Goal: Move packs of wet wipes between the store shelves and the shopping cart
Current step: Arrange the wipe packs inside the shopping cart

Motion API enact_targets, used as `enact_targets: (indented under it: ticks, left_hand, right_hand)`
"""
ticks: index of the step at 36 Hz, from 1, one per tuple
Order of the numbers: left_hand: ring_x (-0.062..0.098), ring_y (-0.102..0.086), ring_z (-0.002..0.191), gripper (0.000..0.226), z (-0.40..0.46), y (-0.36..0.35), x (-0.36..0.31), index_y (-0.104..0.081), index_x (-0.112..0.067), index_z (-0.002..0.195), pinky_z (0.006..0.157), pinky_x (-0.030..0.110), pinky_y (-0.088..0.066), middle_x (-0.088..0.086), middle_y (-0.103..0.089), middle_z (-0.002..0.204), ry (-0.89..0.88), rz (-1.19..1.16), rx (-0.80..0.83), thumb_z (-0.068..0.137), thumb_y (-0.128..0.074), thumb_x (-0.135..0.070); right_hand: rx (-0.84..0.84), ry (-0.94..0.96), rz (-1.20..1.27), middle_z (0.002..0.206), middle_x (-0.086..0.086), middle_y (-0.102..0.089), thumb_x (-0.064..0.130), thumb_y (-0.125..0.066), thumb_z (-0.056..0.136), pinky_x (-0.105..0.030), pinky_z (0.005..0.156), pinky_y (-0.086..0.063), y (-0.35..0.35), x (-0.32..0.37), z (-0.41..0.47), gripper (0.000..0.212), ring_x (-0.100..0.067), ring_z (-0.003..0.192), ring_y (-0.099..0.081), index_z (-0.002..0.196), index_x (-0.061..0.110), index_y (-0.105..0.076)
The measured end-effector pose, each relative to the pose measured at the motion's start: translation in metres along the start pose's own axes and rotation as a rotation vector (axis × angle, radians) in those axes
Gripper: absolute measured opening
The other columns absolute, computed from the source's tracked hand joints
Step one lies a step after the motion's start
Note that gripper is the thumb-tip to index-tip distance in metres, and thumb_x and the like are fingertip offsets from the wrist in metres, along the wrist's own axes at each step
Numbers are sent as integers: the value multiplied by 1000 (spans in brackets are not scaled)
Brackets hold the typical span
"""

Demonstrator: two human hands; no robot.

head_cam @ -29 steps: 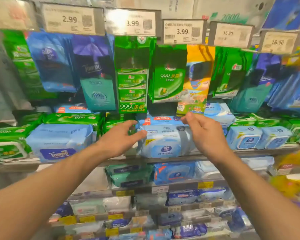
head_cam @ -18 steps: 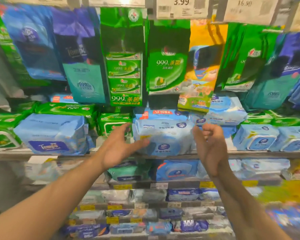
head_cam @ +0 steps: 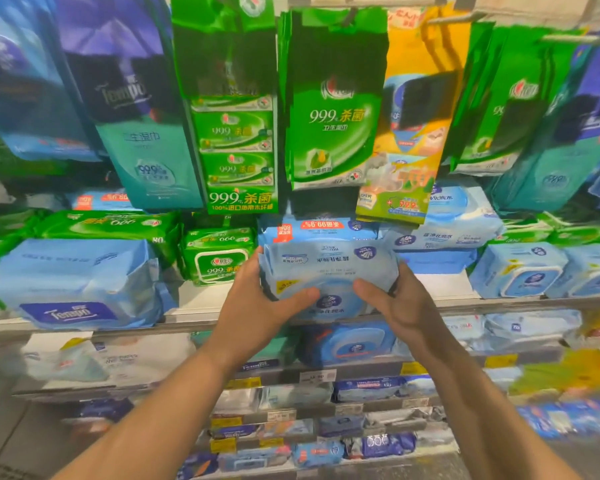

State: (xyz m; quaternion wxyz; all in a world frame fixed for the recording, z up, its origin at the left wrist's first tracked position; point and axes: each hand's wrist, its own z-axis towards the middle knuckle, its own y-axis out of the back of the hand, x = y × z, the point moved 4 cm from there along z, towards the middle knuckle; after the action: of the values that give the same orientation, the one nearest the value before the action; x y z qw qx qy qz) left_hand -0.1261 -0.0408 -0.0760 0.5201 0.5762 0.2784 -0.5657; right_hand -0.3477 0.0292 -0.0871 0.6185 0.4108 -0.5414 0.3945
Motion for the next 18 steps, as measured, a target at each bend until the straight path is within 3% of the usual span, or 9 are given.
enact_targets:
  ticks: [3, 6, 8, 11, 16, 18]
  left_hand:
    - [3, -69, 101, 52, 3, -3, -6, -60, -38, 117, 79, 34, -60, -15, -71, 112, -17, -10, 11, 72, -86, -41]
    - [4, -70, 99, 53, 5, -6, -8, -60, -31, 119, 78, 25, -57, -13, -72, 111, -24, -49, 2, 74, -87, -31]
    - [5, -70, 99, 55, 5, -7, -7, -59, -33, 119, 78, 28, -58, -11, -72, 111, -16, -80, -8, 72, -88, -36]
    - [3, -70, 96, 51, 3, -8, -7, -60, -40, 115, 76, 28, -57, -14, -72, 109, -10, -98, -48, 71, -87, -43]
    - [-4, -68, 94, 52, -1, -8, -12, -58, -38, 115, 70, 12, -52, -18, -71, 105, -44, -101, -78, 74, -87, -26]
    - [-6, -67, 96, 55, -2, -8, -14, -56, -36, 119, 69, 10, -51, -21, -70, 106, -51, -101, -53, 74, -86, -23]
  right_hand:
    - [61, -27, 39, 114, 2, -77, 29, -79, 73, -34, 83, -61, 0, 2, 2, 56, -20, 106, -73, 126, 21, -63]
    - [136, -32, 56, 114, -2, -77, 16, -77, 82, -38, 84, -62, -3, 5, 2, 43, -22, 105, -73, 123, 21, -66]
    - [155, -39, 75, 113, -3, -77, 8, -80, 84, -38, 82, -62, -4, 5, 2, 42, -24, 104, -74, 122, 20, -66]
    - [162, -63, 76, 119, -6, -75, 16, -79, 78, -48, 87, -61, -5, 4, 1, 56, -28, 108, -72, 131, 16, -61]
    - [180, -83, 3, 125, -1, -72, 9, -80, 79, -47, 93, -59, 1, -4, 0, 69, -22, 115, -69, 141, 22, -51]
    - [194, -75, -61, 127, 2, -71, 9, -83, 76, -39, 91, -59, 5, -3, 4, 77, -16, 115, -68, 142, 26, -48]
